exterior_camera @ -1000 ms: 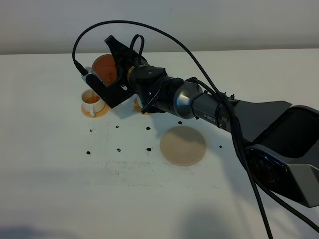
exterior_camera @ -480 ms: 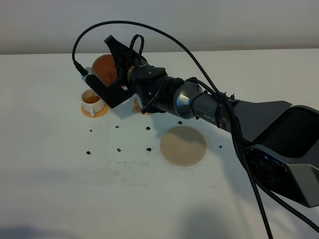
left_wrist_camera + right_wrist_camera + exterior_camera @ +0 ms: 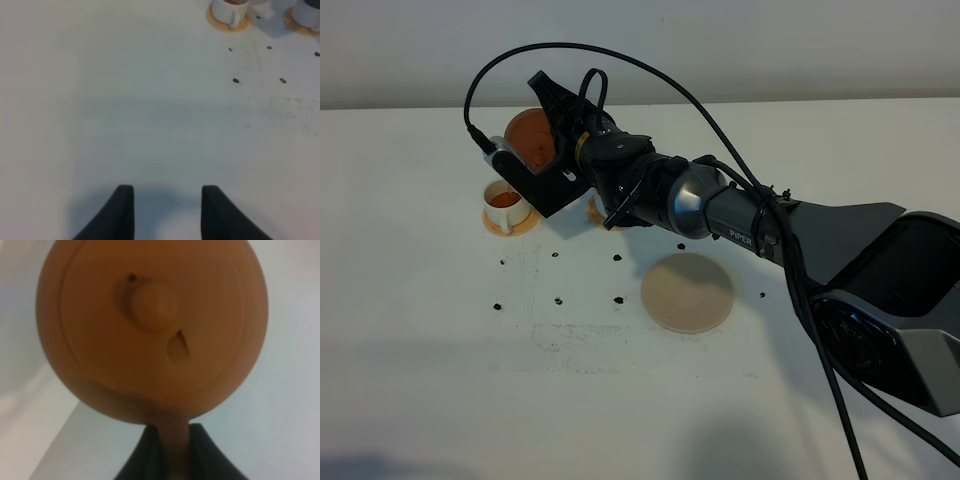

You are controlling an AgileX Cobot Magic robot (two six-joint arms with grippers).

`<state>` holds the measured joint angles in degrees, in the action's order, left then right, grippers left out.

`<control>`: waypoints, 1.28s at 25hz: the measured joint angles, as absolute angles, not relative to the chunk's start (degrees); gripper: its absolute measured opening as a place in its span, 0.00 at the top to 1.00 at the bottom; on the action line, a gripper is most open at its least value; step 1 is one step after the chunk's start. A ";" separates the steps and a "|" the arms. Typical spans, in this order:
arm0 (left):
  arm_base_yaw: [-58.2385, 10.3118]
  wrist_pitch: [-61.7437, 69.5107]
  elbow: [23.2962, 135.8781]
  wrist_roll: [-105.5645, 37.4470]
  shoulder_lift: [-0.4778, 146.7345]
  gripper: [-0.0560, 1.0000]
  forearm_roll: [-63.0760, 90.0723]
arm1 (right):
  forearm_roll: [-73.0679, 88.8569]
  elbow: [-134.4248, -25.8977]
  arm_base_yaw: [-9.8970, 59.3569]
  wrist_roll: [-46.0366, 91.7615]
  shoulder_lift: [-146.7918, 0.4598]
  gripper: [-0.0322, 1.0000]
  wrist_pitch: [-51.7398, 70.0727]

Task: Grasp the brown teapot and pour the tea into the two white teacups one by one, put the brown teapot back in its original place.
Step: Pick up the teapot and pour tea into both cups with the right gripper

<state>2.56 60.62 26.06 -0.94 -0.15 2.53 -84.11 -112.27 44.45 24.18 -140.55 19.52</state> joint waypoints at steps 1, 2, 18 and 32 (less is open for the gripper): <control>2.56 60.62 26.06 -0.94 -0.15 0.65 2.53 | -84.11 -112.27 44.45 24.18 -140.55 0.86 19.52; 2.56 60.62 26.06 -0.94 -0.15 0.65 2.53 | -84.11 -112.27 44.45 24.18 -140.55 0.86 19.52; 2.56 60.62 26.06 -0.94 -0.15 0.65 2.53 | -85.36 -112.27 44.45 24.23 -140.55 0.86 19.52; 2.56 60.62 26.06 -0.99 -0.15 0.65 2.53 | -85.36 -112.27 44.45 23.99 -140.55 0.86 19.51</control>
<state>2.56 60.62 26.06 -0.99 -0.15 2.53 -85.36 -112.27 44.45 23.99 -140.55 19.51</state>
